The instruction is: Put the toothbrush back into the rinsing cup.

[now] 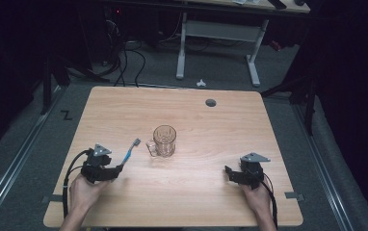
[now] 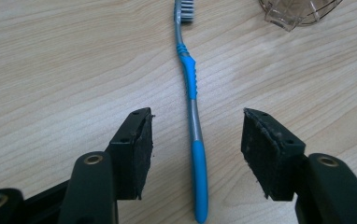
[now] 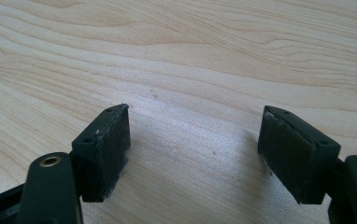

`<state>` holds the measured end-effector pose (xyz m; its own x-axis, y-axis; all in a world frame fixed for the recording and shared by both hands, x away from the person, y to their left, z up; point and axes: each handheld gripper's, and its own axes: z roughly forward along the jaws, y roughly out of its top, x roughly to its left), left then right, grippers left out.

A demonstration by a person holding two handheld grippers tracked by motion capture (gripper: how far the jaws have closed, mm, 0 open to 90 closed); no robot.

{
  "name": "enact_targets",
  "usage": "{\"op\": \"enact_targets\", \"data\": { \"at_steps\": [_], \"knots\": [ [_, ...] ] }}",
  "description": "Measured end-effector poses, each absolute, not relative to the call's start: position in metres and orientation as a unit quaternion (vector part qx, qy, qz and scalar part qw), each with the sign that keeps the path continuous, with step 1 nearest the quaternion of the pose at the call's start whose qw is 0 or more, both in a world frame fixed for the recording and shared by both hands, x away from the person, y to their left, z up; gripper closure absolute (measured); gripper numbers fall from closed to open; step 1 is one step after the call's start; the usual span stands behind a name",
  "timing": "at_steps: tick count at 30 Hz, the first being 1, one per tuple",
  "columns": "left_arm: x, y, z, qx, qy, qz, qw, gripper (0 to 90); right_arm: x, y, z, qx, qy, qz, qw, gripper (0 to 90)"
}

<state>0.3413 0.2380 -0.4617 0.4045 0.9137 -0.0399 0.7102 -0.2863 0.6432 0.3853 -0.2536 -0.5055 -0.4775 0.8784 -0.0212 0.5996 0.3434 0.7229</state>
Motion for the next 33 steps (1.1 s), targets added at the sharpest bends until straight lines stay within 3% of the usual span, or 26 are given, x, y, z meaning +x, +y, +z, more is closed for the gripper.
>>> {"op": "enact_targets", "data": {
  "at_steps": [7, 14, 22, 27, 33],
  "knots": [
    [0.349, 0.231, -0.459, 0.798, 0.517, 0.165, 0.263, 48.7, 0.385, -0.254, -0.506, 0.466, 0.793, 0.333, 0.21, 25.5],
    [0.356, 0.227, -0.457, 0.798, 0.517, 0.164, 0.263, 47.3, 0.385, -0.254, -0.506, 0.466, 0.793, 0.333, 0.21, 25.5],
    [0.364, 0.219, -0.451, 0.809, 0.498, 0.17, 0.261, 51.6, 0.385, -0.254, -0.506, 0.464, 0.793, 0.333, 0.21, 25.5],
    [0.374, 0.217, -0.45, 0.807, 0.512, 0.157, 0.249, 46.4, 0.385, -0.254, -0.506, 0.464, 0.793, 0.333, 0.21, 25.5],
    [0.385, 0.211, -0.45, 0.812, 0.514, 0.156, 0.229, 49.3, 0.385, -0.253, -0.506, 0.464, 0.794, 0.333, 0.209, 25.5]
  ]
}}
